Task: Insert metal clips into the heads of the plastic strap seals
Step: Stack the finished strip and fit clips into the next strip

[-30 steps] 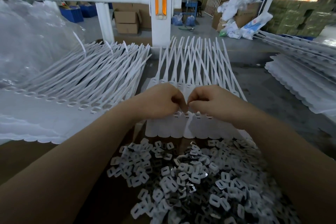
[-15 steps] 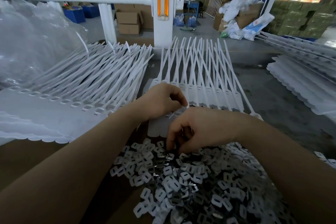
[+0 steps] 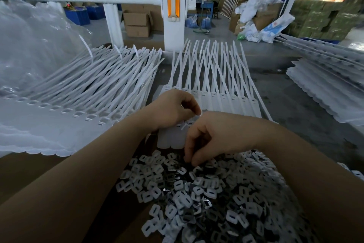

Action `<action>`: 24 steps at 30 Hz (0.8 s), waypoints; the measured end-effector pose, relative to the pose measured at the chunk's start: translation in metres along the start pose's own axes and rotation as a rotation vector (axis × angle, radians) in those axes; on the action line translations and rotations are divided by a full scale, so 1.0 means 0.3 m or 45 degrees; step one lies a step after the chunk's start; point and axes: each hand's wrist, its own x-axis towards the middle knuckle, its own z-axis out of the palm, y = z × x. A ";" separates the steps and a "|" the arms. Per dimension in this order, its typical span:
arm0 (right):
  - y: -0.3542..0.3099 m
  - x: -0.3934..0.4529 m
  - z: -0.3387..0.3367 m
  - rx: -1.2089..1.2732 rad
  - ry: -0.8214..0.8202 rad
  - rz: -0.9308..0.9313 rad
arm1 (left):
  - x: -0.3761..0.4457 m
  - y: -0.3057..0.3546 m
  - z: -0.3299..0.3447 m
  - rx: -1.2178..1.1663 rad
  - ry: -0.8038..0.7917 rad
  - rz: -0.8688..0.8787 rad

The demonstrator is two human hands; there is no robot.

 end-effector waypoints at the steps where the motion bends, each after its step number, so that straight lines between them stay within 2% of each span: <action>1: 0.003 -0.002 -0.004 0.015 0.019 0.000 | 0.000 0.000 -0.003 -0.001 0.000 0.004; 3: 0.009 -0.006 -0.012 0.091 0.148 0.017 | 0.002 0.004 -0.007 -0.020 0.010 0.002; 8: 0.057 0.006 -0.021 0.198 0.903 0.123 | 0.002 0.020 -0.017 -0.195 0.073 -0.099; 10: 0.076 0.011 -0.021 0.175 1.090 0.182 | -0.002 0.033 -0.022 -0.367 0.042 -0.193; 13: 0.088 0.014 -0.020 0.169 1.185 0.205 | -0.003 0.048 -0.033 -0.647 -0.041 -0.321; 17: 0.085 0.013 -0.014 0.153 1.250 0.159 | -0.007 0.056 -0.036 -0.792 -0.141 -0.462; 24: 0.084 0.005 -0.018 0.255 1.212 0.106 | -0.012 0.050 -0.036 -0.899 -0.178 -0.460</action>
